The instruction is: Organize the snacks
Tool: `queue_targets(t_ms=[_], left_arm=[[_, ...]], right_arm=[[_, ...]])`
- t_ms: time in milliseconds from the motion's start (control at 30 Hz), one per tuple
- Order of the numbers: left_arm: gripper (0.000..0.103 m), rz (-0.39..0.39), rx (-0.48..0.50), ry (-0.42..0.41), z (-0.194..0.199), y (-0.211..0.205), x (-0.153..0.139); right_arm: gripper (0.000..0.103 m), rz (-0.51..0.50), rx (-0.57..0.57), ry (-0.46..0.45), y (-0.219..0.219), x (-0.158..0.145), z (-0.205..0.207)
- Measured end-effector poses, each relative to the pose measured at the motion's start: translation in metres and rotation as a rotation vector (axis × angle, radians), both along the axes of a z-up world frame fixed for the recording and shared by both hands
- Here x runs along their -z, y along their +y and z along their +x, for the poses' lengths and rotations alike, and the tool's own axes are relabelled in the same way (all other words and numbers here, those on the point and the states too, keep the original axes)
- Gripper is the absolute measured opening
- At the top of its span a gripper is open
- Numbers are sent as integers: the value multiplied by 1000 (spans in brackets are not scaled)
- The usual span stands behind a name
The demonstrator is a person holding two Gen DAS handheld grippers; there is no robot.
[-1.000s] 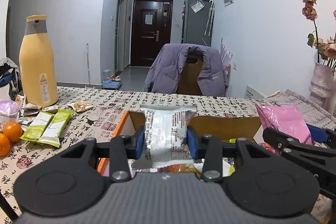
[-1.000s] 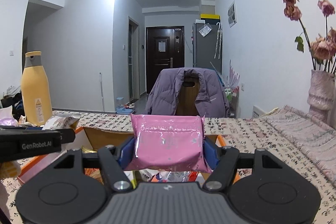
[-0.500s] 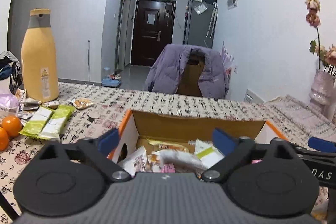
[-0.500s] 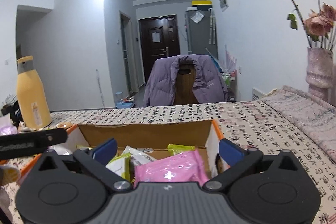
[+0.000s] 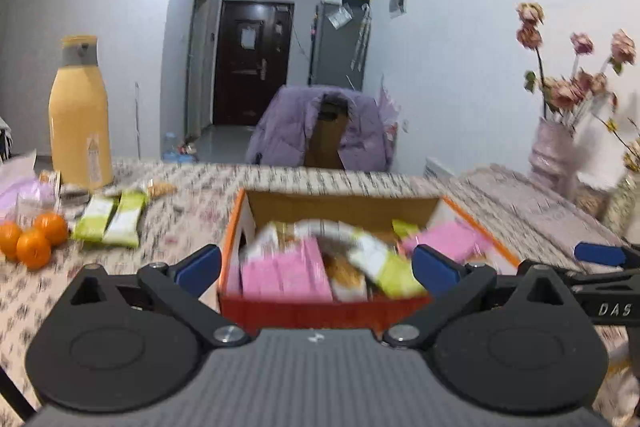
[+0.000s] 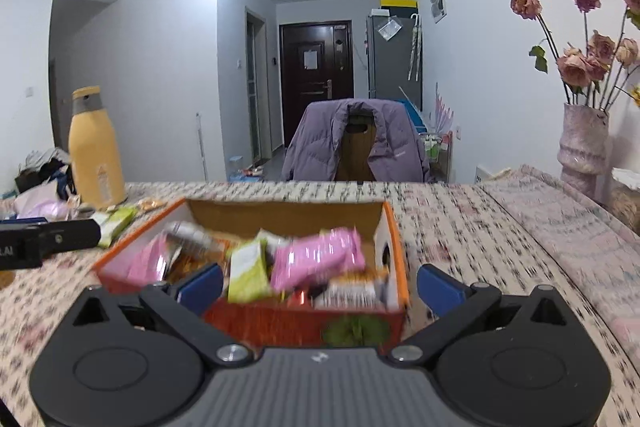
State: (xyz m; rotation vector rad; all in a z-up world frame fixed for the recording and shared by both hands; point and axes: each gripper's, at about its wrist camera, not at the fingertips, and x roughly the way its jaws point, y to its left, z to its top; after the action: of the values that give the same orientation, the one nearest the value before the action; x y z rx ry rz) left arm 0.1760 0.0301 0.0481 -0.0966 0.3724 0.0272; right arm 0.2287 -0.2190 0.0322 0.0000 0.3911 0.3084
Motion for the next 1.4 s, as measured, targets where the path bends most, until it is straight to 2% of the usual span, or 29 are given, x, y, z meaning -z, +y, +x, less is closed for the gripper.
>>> queue_targets(t_ms=[167,367,1400], left_arm=[[103,-22,23,90,-31,6,25],[103,-38,17,138,-50,10,44],[103,-38,35,132,-69,4,43]], right_arm=[[103,5,-12,44,-11,14,-35],[103,6,-18,96,-15,27,-60],[103,12,-38,104,-10,30,-77]])
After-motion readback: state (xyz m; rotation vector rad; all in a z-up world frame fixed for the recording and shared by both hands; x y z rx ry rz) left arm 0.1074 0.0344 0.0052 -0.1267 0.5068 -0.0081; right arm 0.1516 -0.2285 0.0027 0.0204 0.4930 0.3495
